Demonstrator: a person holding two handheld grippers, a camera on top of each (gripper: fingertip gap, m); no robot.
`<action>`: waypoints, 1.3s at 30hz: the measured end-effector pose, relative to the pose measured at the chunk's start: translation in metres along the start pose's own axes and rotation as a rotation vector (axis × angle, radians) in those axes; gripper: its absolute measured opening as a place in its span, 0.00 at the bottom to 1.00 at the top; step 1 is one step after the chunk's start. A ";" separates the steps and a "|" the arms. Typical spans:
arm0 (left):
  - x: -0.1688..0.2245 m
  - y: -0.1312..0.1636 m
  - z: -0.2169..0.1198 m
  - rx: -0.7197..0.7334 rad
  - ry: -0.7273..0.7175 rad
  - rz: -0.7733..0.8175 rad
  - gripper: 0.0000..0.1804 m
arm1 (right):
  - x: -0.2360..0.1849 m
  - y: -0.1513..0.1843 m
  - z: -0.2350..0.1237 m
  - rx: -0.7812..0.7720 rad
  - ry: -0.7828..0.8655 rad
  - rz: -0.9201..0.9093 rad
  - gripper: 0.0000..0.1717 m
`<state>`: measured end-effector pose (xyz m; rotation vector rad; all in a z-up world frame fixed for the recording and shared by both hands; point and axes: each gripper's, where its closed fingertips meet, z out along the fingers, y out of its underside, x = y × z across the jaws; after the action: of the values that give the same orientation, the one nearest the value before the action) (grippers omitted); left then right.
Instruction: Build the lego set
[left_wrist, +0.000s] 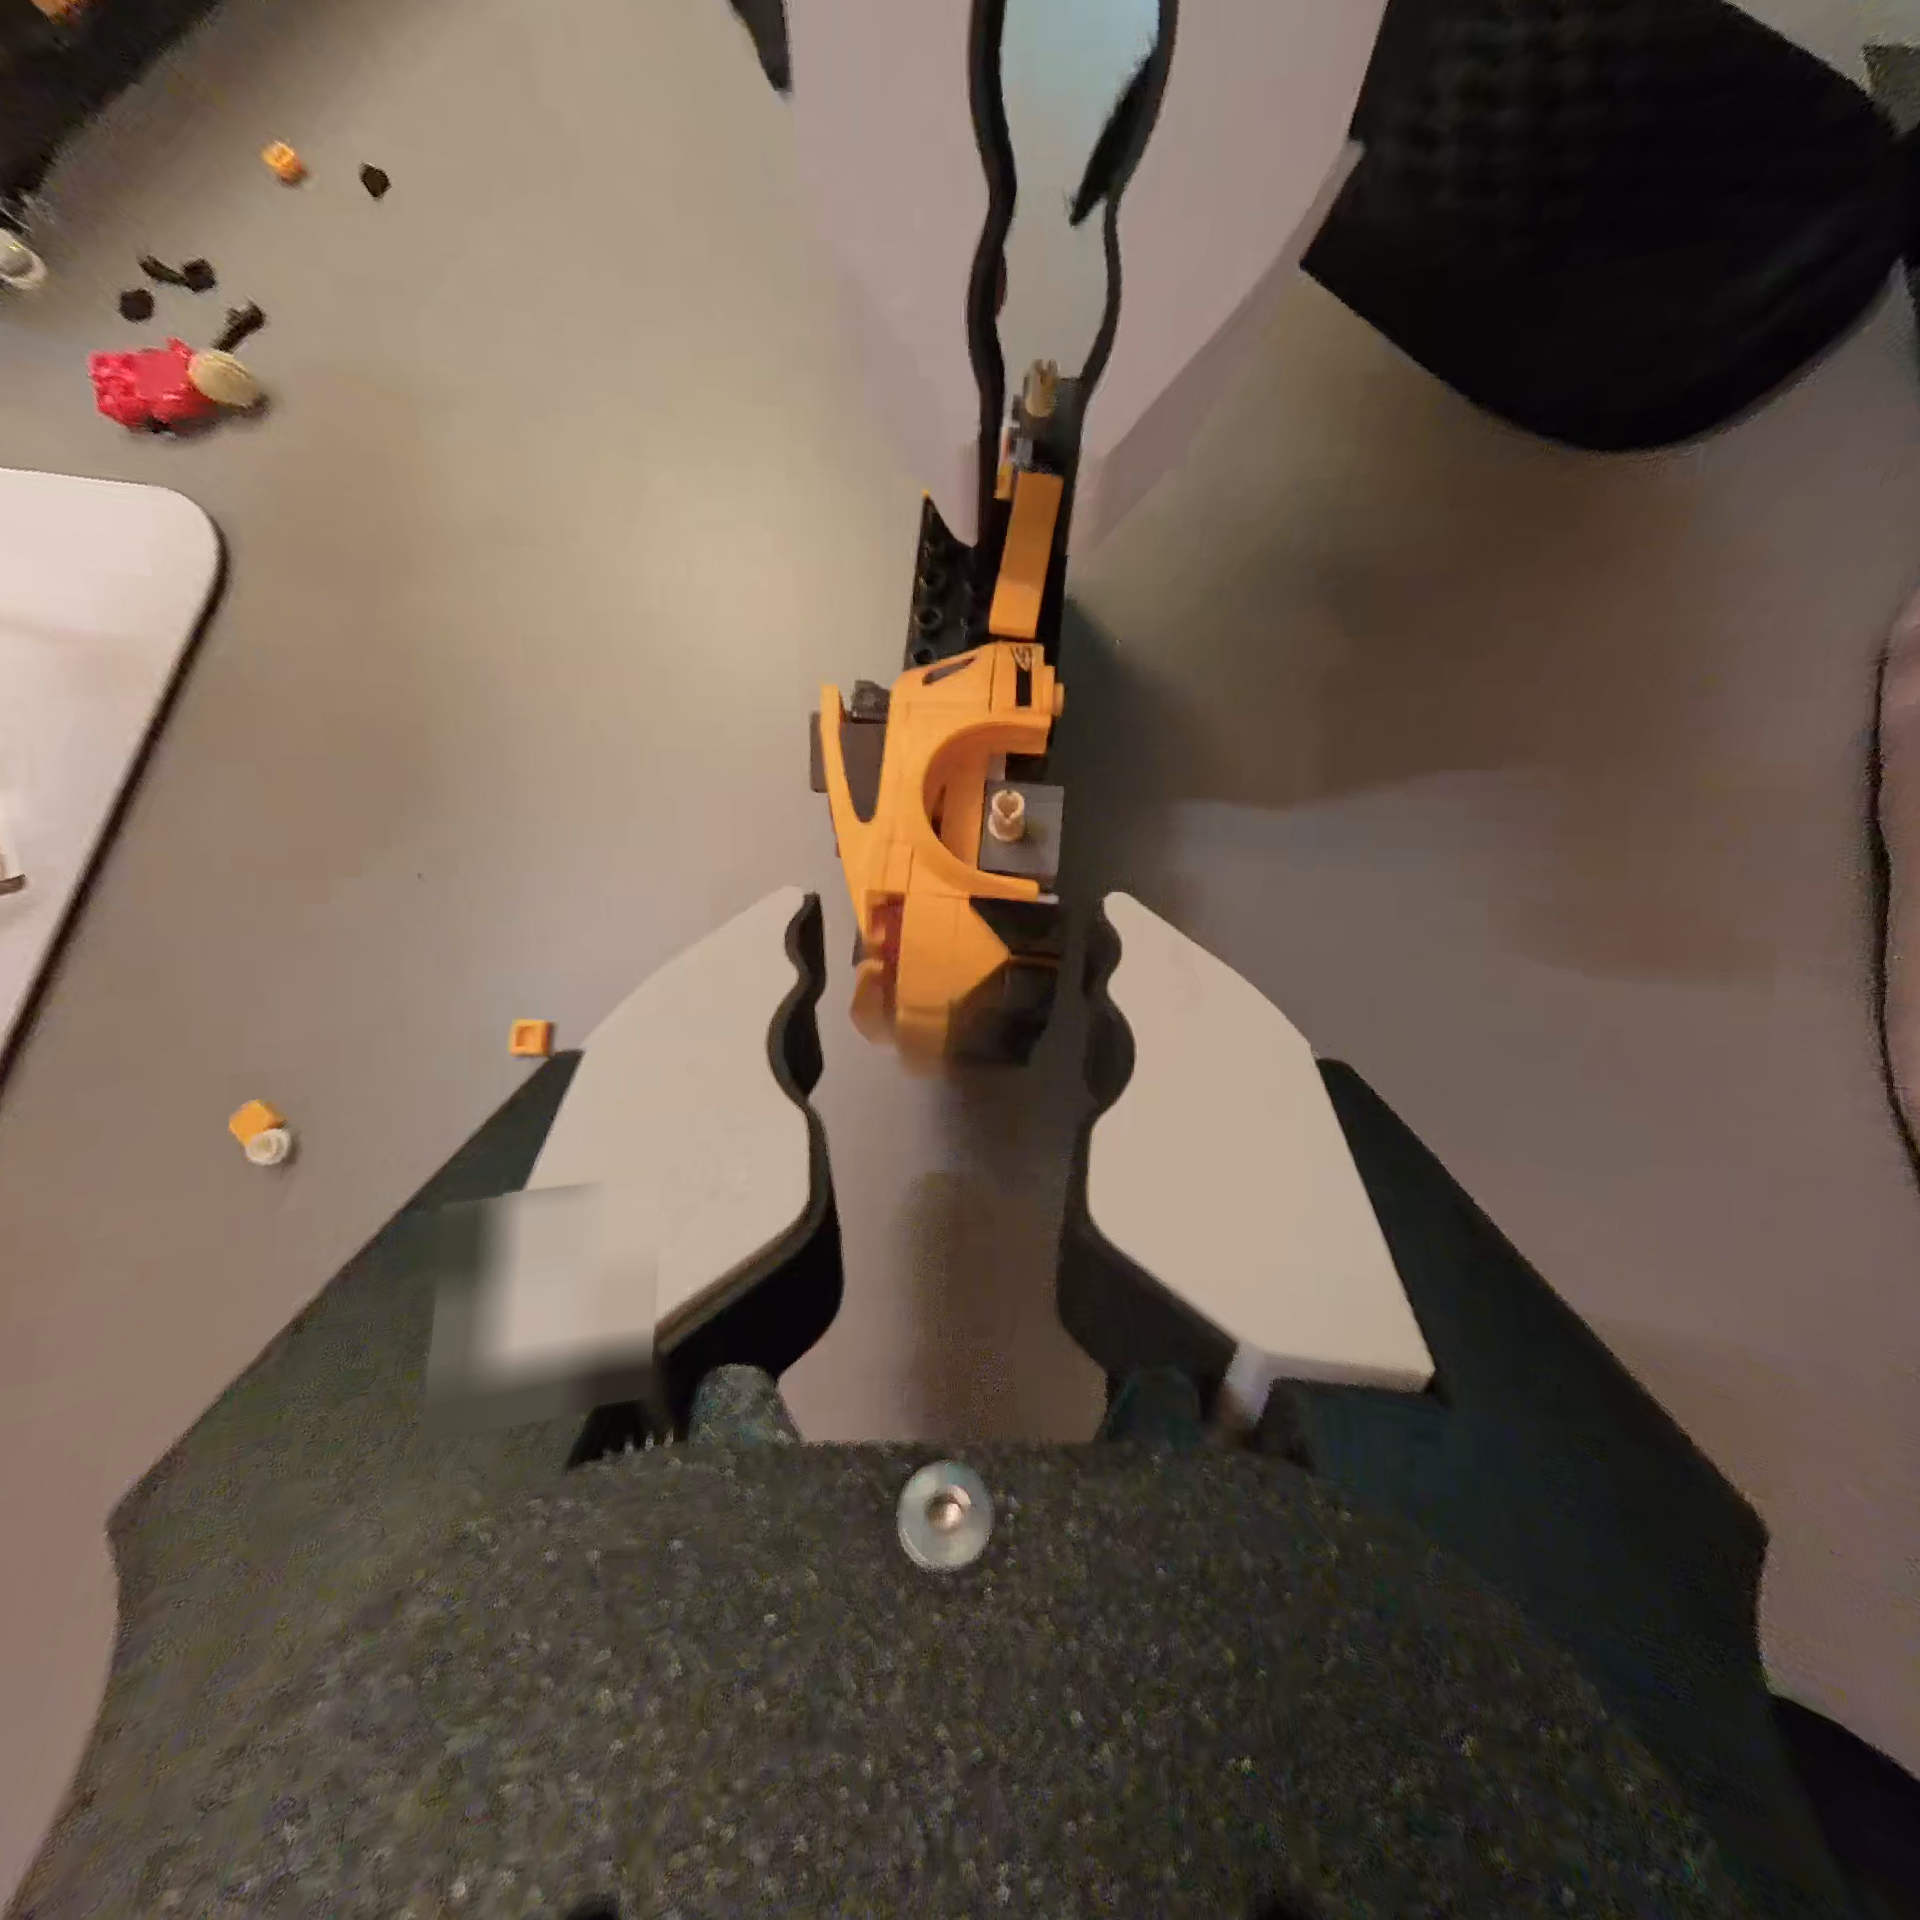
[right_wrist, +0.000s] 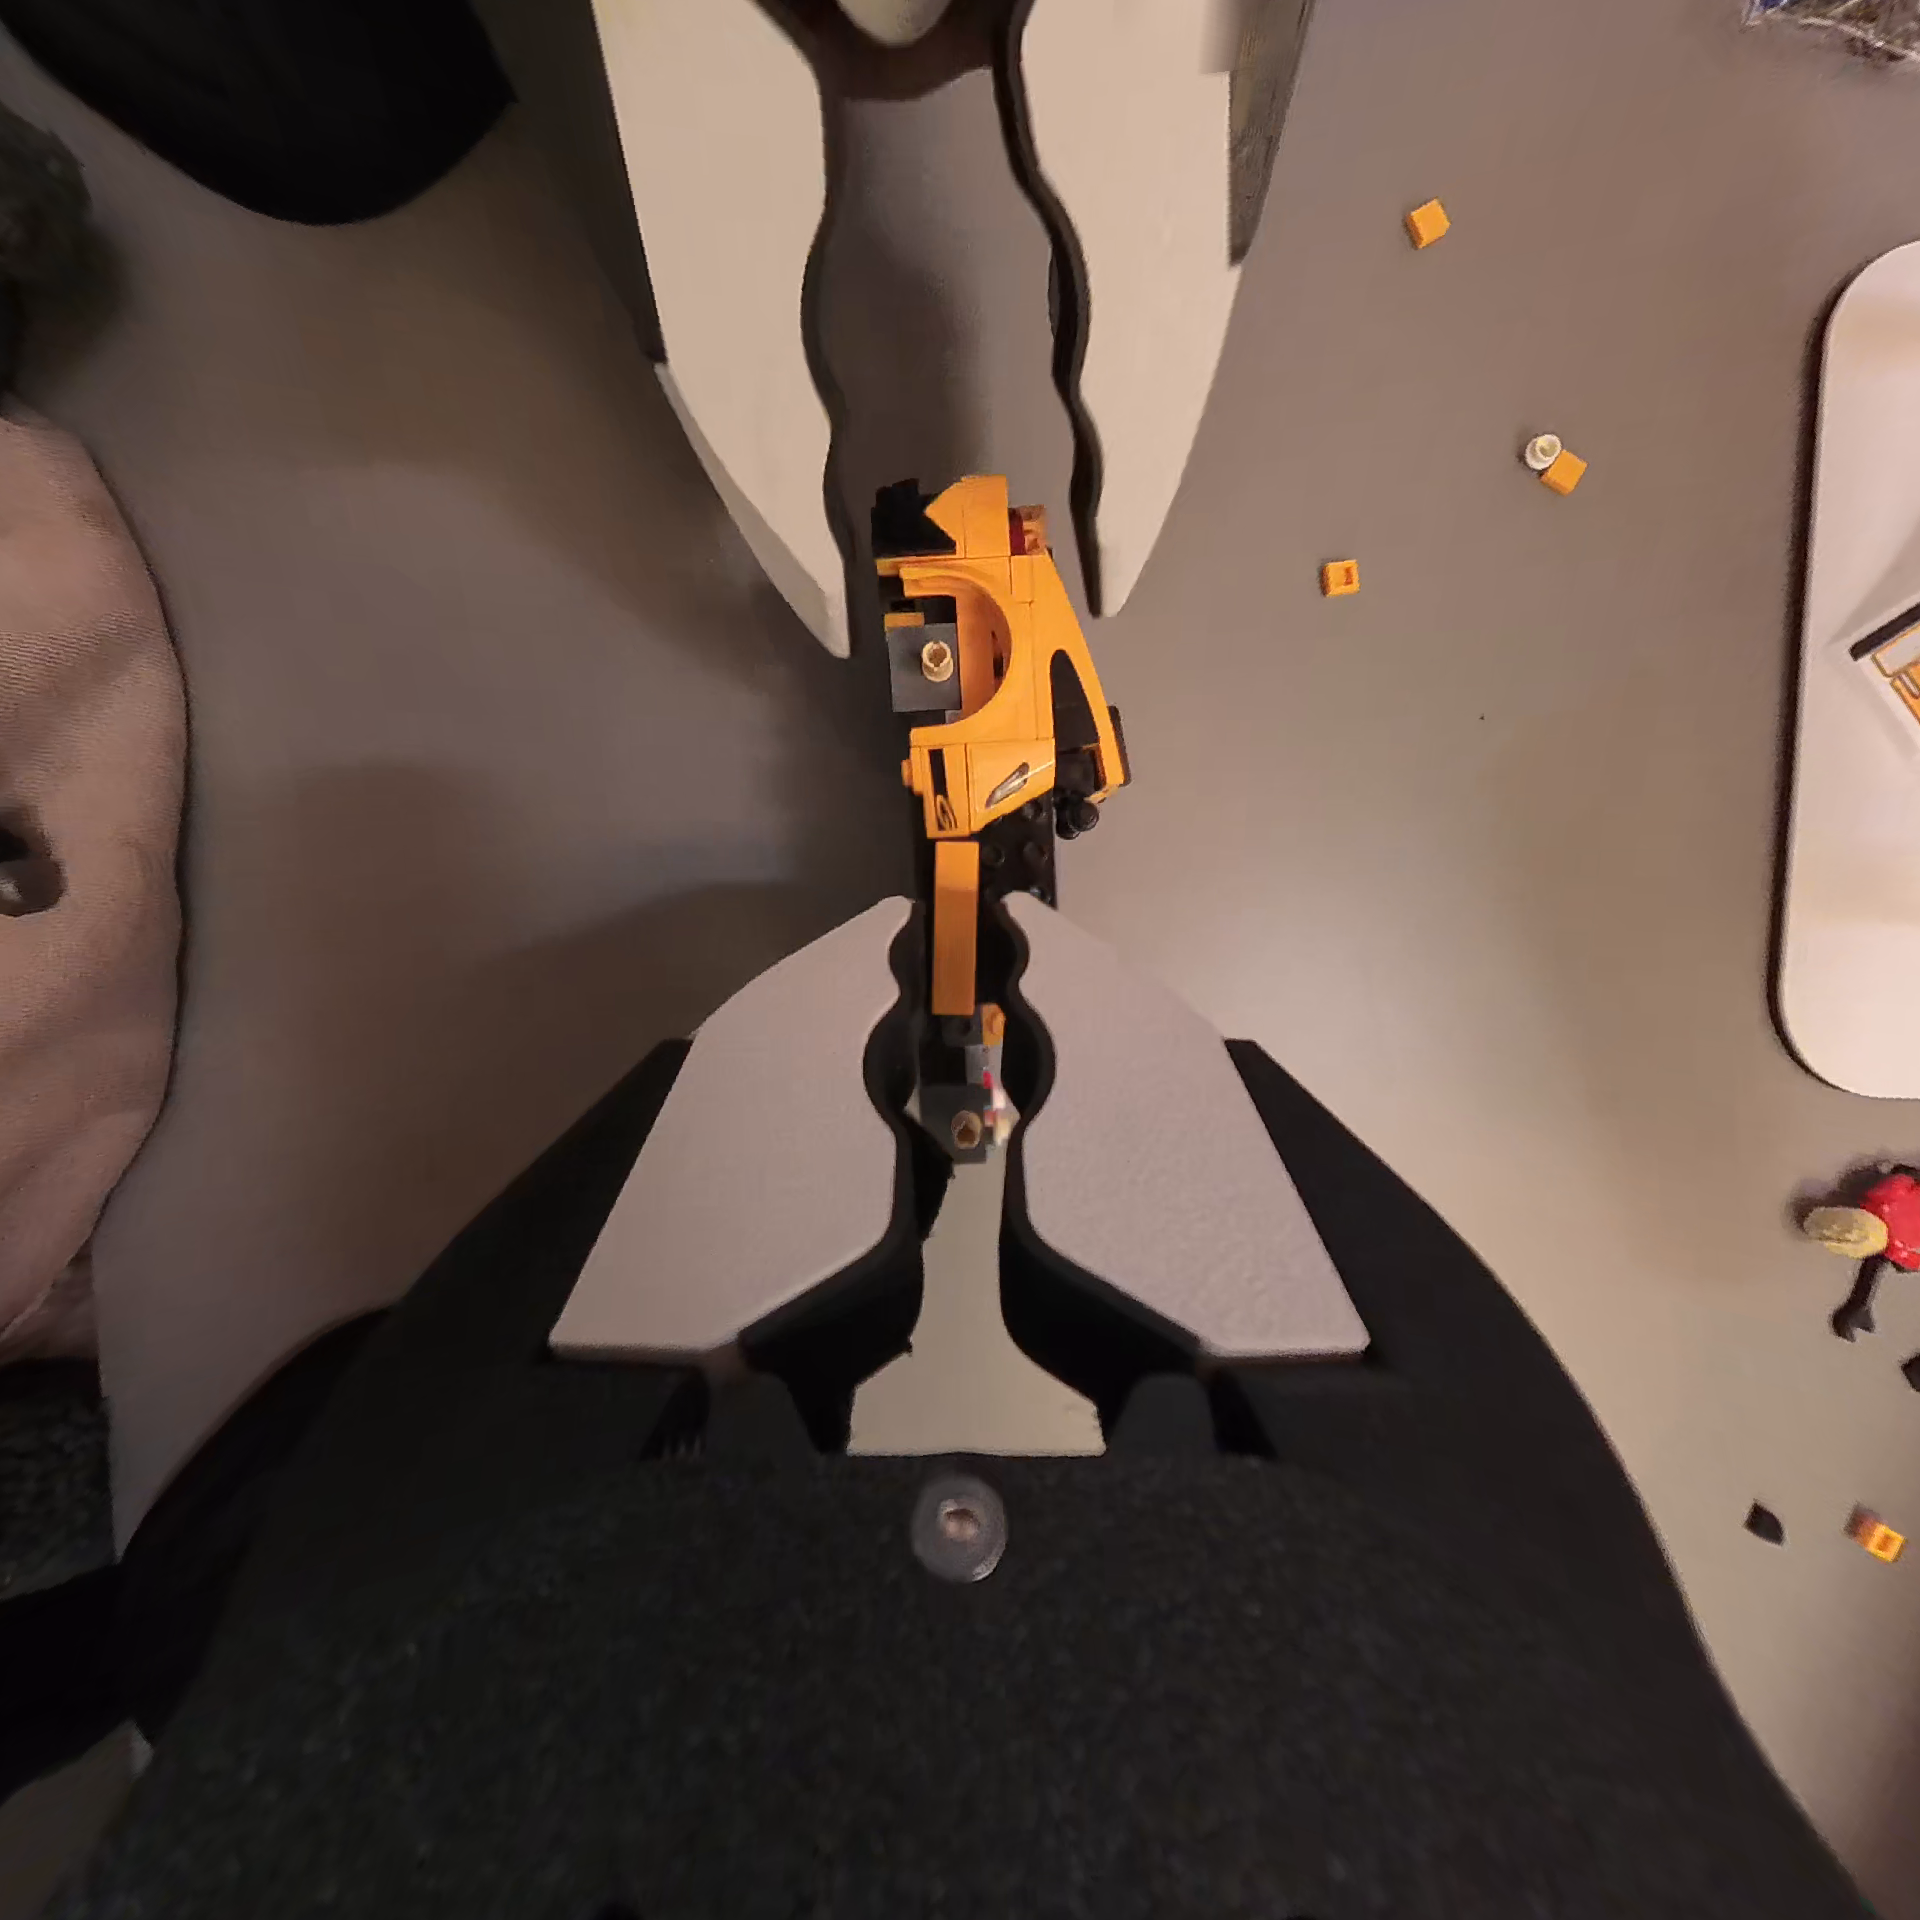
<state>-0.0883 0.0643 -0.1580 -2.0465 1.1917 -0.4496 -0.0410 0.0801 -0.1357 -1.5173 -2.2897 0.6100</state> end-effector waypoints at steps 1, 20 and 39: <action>0.000 0.001 0.003 0.000 0.000 0.004 0.25 | 0.000 0.000 0.001 -0.009 -0.007 -0.001 0.06; 0.000 0.003 0.007 0.031 -0.016 0.023 0.21 | -0.002 0.000 0.000 -0.105 -0.098 -0.025 0.02; 0.001 0.003 0.007 0.035 -0.020 0.021 0.21 | -0.003 0.000 0.007 -0.119 -0.114 -0.026 0.02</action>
<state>-0.0853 0.0653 -0.1652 -2.0025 1.1842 -0.4361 -0.0432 0.0764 -0.1416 -1.5399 -2.4680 0.5759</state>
